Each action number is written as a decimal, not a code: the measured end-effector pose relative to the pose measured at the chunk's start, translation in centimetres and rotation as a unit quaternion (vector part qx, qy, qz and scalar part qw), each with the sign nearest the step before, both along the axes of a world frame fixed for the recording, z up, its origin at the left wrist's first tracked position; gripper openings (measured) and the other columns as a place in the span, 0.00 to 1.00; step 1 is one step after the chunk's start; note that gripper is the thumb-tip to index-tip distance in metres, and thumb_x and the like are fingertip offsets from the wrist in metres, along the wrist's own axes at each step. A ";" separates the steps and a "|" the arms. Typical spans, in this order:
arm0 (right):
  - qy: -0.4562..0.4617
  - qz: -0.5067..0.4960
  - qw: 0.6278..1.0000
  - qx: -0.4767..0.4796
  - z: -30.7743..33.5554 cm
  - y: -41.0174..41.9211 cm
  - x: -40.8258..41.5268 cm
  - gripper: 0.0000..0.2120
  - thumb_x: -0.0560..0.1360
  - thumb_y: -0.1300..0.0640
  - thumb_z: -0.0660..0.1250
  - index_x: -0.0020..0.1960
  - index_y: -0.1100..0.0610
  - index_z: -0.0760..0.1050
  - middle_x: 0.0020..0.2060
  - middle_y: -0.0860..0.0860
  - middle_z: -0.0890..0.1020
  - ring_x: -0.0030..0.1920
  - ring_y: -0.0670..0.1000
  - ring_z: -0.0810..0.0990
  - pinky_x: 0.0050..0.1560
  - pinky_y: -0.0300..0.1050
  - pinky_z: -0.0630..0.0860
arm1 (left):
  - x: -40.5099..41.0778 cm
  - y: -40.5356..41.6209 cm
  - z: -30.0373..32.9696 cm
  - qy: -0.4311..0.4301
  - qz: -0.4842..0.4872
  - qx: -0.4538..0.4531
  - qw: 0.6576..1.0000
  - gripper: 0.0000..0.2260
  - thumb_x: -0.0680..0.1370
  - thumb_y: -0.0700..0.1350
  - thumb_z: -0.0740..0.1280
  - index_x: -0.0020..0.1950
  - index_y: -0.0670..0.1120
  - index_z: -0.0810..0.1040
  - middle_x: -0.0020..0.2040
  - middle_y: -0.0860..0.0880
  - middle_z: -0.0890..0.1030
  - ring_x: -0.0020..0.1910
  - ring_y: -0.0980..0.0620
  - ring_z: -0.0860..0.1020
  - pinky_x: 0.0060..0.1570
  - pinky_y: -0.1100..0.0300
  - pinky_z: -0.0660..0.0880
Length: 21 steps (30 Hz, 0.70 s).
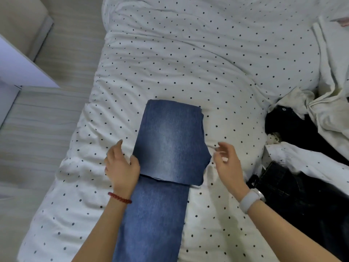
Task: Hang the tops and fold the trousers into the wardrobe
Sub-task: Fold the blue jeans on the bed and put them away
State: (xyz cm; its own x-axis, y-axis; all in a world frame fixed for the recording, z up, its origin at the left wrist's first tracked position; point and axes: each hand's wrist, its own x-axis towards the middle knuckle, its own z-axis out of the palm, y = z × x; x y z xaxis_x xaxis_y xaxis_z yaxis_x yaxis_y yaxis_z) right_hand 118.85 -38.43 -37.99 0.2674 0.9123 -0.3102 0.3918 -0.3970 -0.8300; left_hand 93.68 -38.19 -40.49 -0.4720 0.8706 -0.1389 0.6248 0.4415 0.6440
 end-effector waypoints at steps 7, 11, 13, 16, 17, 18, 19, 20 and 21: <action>-0.040 0.131 0.987 -0.089 -0.3 13.1 -3.1 0.30 0.74 0.49 0.68 0.68 0.64 0.63 0.62 0.56 0.72 0.62 0.55 0.72 0.62 0.44 0.69 | 8.4 -1.4 -3.1 0.212 -0.335 -0.034 0.917 0.29 0.77 0.66 0.44 0.75 0.56 0.56 0.75 0.43 0.59 0.74 0.38 0.54 0.65 0.30 0.50; 0.013 0.113 0.985 -0.132 -0.9 14.9 -3.1 0.19 0.71 0.55 0.71 0.56 0.66 0.73 0.54 0.59 0.79 0.52 0.55 0.79 0.50 0.47 0.77 | 8.0 -1.4 -3.2 0.192 -0.348 -0.059 0.916 0.28 0.78 0.65 0.46 0.75 0.55 0.57 0.75 0.43 0.60 0.74 0.38 0.54 0.65 0.31 0.49; -0.003 0.134 0.988 -0.075 0.4 14.0 -3.5 0.14 0.72 0.56 0.70 0.51 0.63 0.71 0.51 0.57 0.77 0.46 0.51 0.77 0.39 0.36 0.73 | 7.0 -1.8 -2.2 0.113 -0.327 -0.025 0.938 0.28 0.76 0.63 0.52 0.74 0.54 0.61 0.75 0.48 0.58 0.75 0.44 0.52 0.67 0.36 0.48; -0.032 0.173 0.983 0.053 3.6 10.6 -5.0 0.09 0.73 0.58 0.68 0.48 0.60 0.69 0.44 0.54 0.74 0.38 0.43 0.72 0.34 0.27 0.67 | 4.4 -3.8 0.0 -0.135 -0.208 0.020 0.969 0.24 0.74 0.57 0.58 0.66 0.48 0.72 0.71 0.54 0.63 0.72 0.56 0.59 0.72 0.61 0.55; -0.032 0.189 0.979 0.072 4.7 9.1 -5.5 0.08 0.74 0.58 0.67 0.48 0.58 0.69 0.42 0.51 0.74 0.38 0.42 0.72 0.36 0.28 0.68 | 3.4 -4.7 0.8 -0.207 -0.150 0.032 0.966 0.20 0.75 0.56 0.60 0.64 0.48 0.74 0.69 0.54 0.67 0.70 0.57 0.64 0.69 0.65 0.60; -0.031 0.209 0.974 0.080 5.7 7.6 -6.1 0.08 0.74 0.56 0.67 0.49 0.56 0.69 0.41 0.48 0.74 0.40 0.43 0.73 0.39 0.30 0.69 | 2.3 -5.7 1.7 -0.265 -0.089 0.031 0.960 0.16 0.77 0.53 0.62 0.62 0.48 0.74 0.65 0.54 0.72 0.67 0.56 0.69 0.67 0.64 0.65; -0.027 0.229 0.969 0.086 6.7 5.9 -6.6 0.09 0.74 0.55 0.68 0.50 0.54 0.69 0.42 0.47 0.76 0.42 0.45 0.74 0.42 0.34 0.71 | 1.1 -6.6 2.4 -0.326 -0.028 0.012 0.945 0.12 0.79 0.48 0.63 0.61 0.48 0.74 0.62 0.53 0.76 0.63 0.56 0.73 0.64 0.62 0.69; -0.028 0.251 0.963 0.094 7.4 4.3 -7.0 0.11 0.73 0.53 0.69 0.52 0.53 0.69 0.44 0.47 0.77 0.44 0.47 0.76 0.45 0.38 0.72 | 0.1 -7.5 3.1 -0.394 0.026 -0.017 0.918 0.10 0.79 0.46 0.62 0.60 0.47 0.75 0.58 0.52 0.78 0.59 0.57 0.77 0.59 0.61 0.74; -0.035 0.274 0.954 0.113 8.0 2.4 -7.6 0.14 0.72 0.52 0.70 0.53 0.54 0.70 0.46 0.48 0.78 0.46 0.48 0.76 0.48 0.40 0.73 | -0.9 -8.6 3.9 -0.471 0.081 -0.041 0.877 0.11 0.79 0.48 0.62 0.58 0.47 0.76 0.54 0.51 0.80 0.52 0.57 0.80 0.51 0.62 0.77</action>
State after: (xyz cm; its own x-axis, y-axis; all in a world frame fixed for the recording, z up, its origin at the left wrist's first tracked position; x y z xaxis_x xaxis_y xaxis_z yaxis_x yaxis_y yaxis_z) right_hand 111.29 -36.02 -29.96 -0.2563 0.9627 -0.0871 0.5462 0.0699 -0.8348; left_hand 92.79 -46.75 -36.63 -0.2301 0.7713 -0.5934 -0.2429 0.5450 0.8025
